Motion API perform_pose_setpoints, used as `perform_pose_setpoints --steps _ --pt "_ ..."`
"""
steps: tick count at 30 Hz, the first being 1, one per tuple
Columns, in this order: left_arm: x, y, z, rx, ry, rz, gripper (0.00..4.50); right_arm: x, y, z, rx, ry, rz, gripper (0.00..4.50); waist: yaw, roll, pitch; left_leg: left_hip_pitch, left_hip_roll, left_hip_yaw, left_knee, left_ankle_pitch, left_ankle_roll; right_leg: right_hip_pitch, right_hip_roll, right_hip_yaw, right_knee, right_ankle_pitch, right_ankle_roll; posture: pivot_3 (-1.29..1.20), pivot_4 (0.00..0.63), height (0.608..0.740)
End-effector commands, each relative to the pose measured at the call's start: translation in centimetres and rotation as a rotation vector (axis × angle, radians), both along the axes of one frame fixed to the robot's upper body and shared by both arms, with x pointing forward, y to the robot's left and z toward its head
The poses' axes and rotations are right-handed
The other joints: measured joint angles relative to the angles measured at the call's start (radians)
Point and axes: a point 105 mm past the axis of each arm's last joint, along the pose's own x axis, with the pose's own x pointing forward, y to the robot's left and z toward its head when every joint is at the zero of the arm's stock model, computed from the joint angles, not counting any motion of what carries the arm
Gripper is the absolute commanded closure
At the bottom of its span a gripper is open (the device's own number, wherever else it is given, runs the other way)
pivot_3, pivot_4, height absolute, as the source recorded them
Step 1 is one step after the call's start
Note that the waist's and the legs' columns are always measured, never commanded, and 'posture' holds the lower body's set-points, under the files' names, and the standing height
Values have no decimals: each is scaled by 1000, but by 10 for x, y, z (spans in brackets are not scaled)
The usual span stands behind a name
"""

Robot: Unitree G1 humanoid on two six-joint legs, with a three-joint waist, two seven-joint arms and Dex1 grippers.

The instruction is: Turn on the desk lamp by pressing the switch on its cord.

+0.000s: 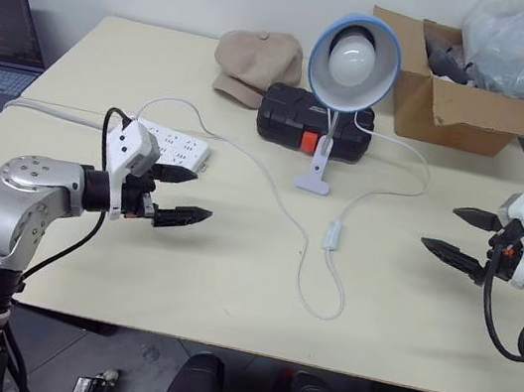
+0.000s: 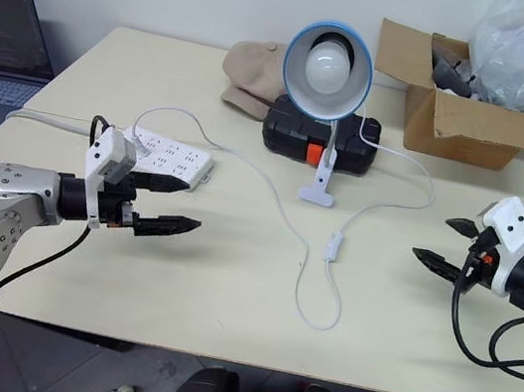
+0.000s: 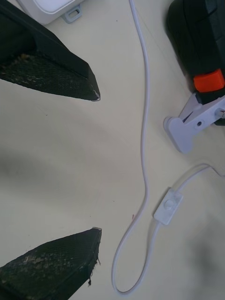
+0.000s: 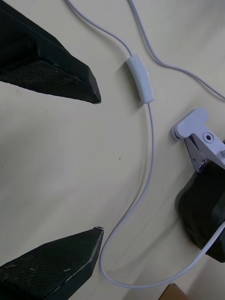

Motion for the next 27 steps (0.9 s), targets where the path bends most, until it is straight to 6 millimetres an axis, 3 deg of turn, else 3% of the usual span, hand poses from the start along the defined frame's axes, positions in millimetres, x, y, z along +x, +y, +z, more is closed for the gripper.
perform_pose_setpoints --steps 1,14,20,27 --pt "-3 -3 9 -32 6 -37 0 -2 2 13 -5 -58 3 87 0 0 0 0 0 0 0 0 0 0 0 0 0 0 0 0 150 740" --pt "-5 -5 20 -95 33 -75 0 -5 2 9 17 -1 -17 87 0 0 0 0 0 1 0 0 0 0 0 1 0 0 0 0 150 740" --pt "-14 -10 14 -55 80 -152 0 1 7 13 84 35 -55 87 -2 0 0 0 0 1 0 0 0 0 0 1 0 0 0 0 150 740" --pt "-20 -23 7 -39 178 -223 0 9 31 17 198 113 -37 87 -3 0 0 0 0 1 0 0 0 -1 0 1 0 0 0 0 150 740"
